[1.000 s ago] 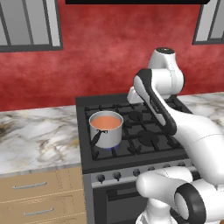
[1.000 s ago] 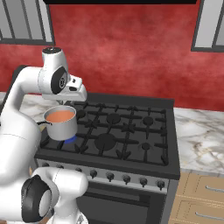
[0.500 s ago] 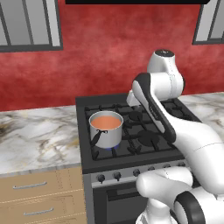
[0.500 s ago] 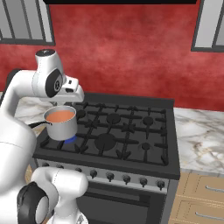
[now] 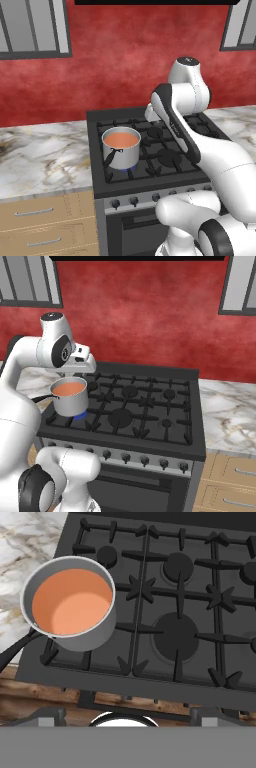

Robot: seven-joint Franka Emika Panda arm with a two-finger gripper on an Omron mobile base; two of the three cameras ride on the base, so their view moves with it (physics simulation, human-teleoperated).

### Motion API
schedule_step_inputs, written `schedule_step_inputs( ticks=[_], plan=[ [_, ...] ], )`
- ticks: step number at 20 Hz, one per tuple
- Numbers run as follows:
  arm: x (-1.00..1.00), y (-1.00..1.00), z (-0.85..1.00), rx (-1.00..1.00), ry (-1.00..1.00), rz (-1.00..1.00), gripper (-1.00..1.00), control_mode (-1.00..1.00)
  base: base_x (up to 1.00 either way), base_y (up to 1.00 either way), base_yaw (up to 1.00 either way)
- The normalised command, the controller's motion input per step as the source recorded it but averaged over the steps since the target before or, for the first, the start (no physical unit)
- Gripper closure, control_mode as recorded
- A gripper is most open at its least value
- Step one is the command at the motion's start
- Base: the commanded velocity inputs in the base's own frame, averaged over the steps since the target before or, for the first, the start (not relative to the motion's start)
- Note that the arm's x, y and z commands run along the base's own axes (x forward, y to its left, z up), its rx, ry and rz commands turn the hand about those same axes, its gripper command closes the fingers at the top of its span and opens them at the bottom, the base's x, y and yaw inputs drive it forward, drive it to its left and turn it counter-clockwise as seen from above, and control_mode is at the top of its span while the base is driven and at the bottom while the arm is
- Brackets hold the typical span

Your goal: Wait until the marinara sauce is simmered to a deep red color and then turn off the stove.

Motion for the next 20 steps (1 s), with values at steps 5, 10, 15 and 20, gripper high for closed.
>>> schedule_step_inputs(
  ticks=[5, 10, 15, 20],
  plan=[
    [0.00, 0.00, 0.00, 0.00, 0.00, 0.00, -1.00, -1.00, 0.00, 0.00, 0.00],
    [0.00, 0.00, 0.00, 0.00, 0.00, 0.00, -1.00, -1.00, 0.00, 0.00, 0.00],
    [0.00, 0.00, 0.00, 0.00, 0.00, 0.00, -1.00, -1.00, 0.00, 0.00, 0.00],
    [0.00, 0.00, 0.00, 0.00, 0.00, 0.00, -1.00, -1.00, 0.00, 0.00, 0.00]
  ],
)
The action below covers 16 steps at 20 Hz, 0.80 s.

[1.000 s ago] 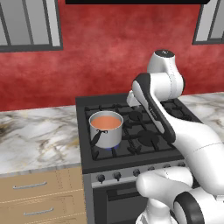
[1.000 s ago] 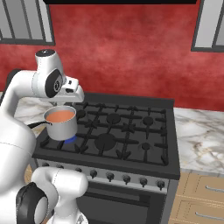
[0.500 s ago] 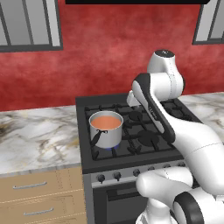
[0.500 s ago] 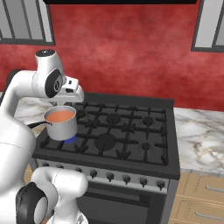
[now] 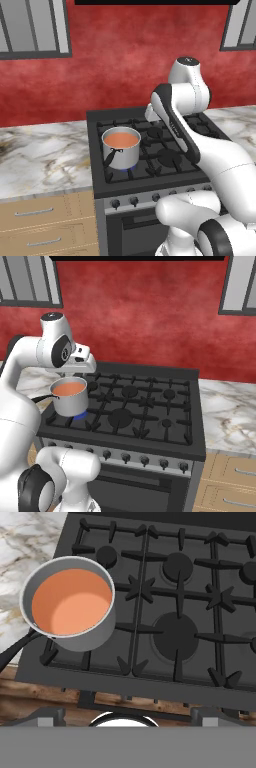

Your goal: Wait until the marinara sauce is simmered to a deep red color and then turn off the stove.

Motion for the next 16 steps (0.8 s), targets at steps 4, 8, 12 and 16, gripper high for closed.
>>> schedule_step_inputs(
  ticks=[4, 8, 12, 16],
  plan=[
    [0.00, 0.00, 0.00, 0.00, 0.00, 0.00, -1.00, -1.00, 0.00, 0.00, 0.00],
    [0.00, 0.00, 0.00, 0.00, 0.00, 0.00, -1.00, -1.00, 0.00, 0.00, 0.00],
    [0.00, 0.00, 0.00, 0.00, 0.00, 0.00, -1.00, -1.00, 0.00, 0.00, 0.00],
    [0.00, 0.00, 0.00, 0.00, 0.00, 0.00, -1.00, -1.00, 0.00, 0.00, 0.00]
  ],
)
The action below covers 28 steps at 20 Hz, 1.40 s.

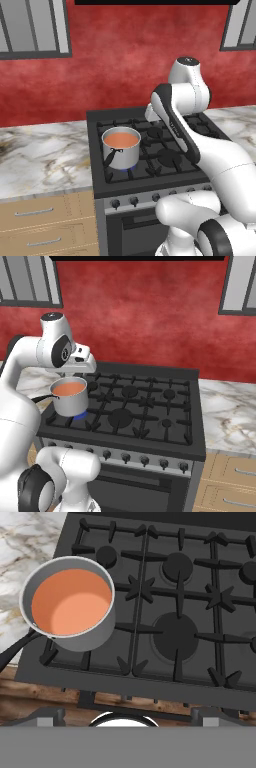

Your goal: Wait until the marinara sauce is simmered to a deep red color and then turn off the stove.

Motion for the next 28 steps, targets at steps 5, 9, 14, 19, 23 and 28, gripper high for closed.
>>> schedule_step_inputs(
  ticks=[5, 9, 14, 19, 23, 28],
  plan=[
    [0.00, 0.00, 0.00, 0.00, 0.00, 0.00, -1.00, -1.00, 0.00, 0.00, 0.00],
    [0.00, 0.00, 0.00, 0.00, 0.00, 0.00, -1.00, -1.00, 0.00, 0.00, 0.00],
    [0.00, 0.00, 0.00, 0.00, 0.00, 0.00, -1.00, -1.00, 0.00, 0.00, 0.00],
    [0.00, 0.00, 0.00, 0.00, 0.00, 0.00, -1.00, -1.00, 0.00, 0.00, 0.00],
    [0.00, 0.00, 0.00, 0.00, 0.00, 0.00, -1.00, -1.00, 0.00, 0.00, 0.00],
    [0.00, 0.00, 0.00, 0.00, 0.00, 0.00, -1.00, -1.00, 0.00, 0.00, 0.00]
  ],
)
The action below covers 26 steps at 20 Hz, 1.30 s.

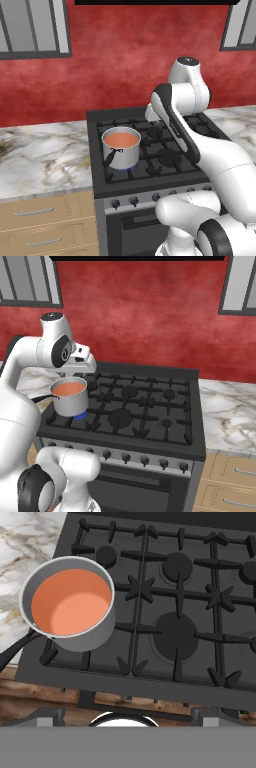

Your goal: Wait until the marinara sauce is simmered to a deep red color and then turn off the stove.

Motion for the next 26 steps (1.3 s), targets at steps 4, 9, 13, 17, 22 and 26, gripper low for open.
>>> schedule_step_inputs(
  ticks=[4, 9, 13, 17, 22, 26],
  plan=[
    [0.00, 0.00, 0.00, 0.00, 0.00, 0.00, -1.00, -1.00, 0.00, 0.00, 0.00],
    [0.00, 0.00, 0.00, 0.00, 0.00, 0.00, -1.00, -1.00, 0.00, 0.00, 0.00],
    [0.00, 0.00, 0.00, 0.00, 0.00, 0.00, -1.00, -1.00, 0.00, 0.00, 0.00],
    [0.00, 0.00, 0.00, 0.00, 0.00, 0.00, -1.00, -1.00, 0.00, 0.00, 0.00],
    [0.00, 0.00, 0.00, 0.00, 0.00, 0.00, -1.00, -1.00, 0.00, 0.00, 0.00],
    [0.00, 0.00, 0.00, 0.00, 0.00, 0.00, -1.00, -1.00, 0.00, 0.00, 0.00]
  ],
)
